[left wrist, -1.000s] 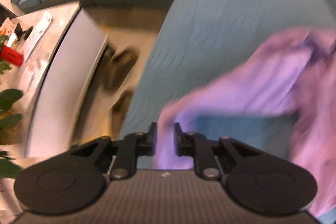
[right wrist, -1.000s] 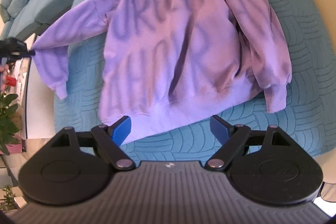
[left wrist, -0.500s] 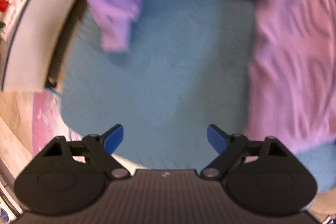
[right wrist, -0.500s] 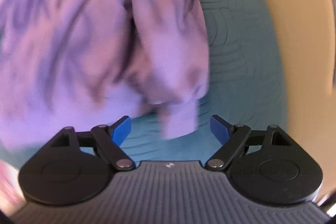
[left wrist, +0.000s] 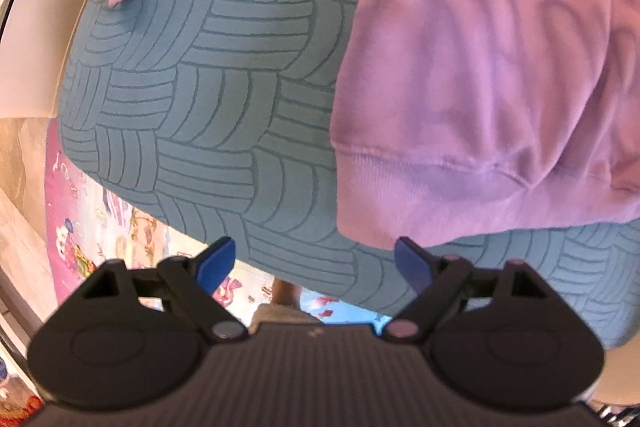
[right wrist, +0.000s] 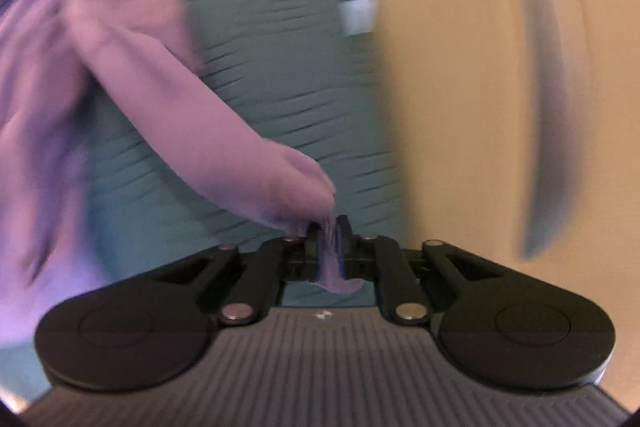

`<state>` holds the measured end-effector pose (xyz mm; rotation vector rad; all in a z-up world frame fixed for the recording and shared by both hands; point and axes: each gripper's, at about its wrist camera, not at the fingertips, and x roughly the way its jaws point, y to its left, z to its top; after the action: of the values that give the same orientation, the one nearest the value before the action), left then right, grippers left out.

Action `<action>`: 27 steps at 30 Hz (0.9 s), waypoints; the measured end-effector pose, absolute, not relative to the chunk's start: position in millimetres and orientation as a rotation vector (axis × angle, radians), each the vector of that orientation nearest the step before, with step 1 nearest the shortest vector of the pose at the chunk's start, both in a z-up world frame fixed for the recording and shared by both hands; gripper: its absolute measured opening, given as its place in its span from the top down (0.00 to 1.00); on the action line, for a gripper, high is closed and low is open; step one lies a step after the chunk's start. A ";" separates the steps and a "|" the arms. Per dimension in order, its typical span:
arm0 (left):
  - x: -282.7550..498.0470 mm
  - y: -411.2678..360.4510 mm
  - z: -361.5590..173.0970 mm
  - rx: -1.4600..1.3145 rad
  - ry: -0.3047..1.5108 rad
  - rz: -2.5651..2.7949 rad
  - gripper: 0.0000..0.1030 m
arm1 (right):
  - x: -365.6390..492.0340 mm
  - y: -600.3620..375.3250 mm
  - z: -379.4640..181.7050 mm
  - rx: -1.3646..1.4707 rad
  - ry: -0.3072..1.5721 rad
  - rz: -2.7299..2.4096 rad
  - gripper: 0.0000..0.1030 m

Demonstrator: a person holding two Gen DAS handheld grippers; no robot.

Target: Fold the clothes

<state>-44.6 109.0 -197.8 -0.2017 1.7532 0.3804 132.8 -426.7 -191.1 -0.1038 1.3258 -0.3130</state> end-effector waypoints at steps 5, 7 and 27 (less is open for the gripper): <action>-48.3 106.4 -202.8 -0.134 1.778 0.352 0.12 | 115.6 -426.5 -180.1 -0.101 1.240 -0.230 0.30; -49.1 115.8 -206.2 -0.137 1.794 0.342 0.12 | 98.9 -407.9 -176.6 -0.037 1.216 -0.079 0.30; -58.3 151.2 -195.3 -0.093 1.762 0.313 0.09 | 76.1 -307.1 -227.1 0.374 1.395 0.525 0.87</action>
<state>-58.3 151.2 -195.3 -0.0926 1.7621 0.3130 76.1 -307.1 -227.1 0.3737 1.3946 0.5251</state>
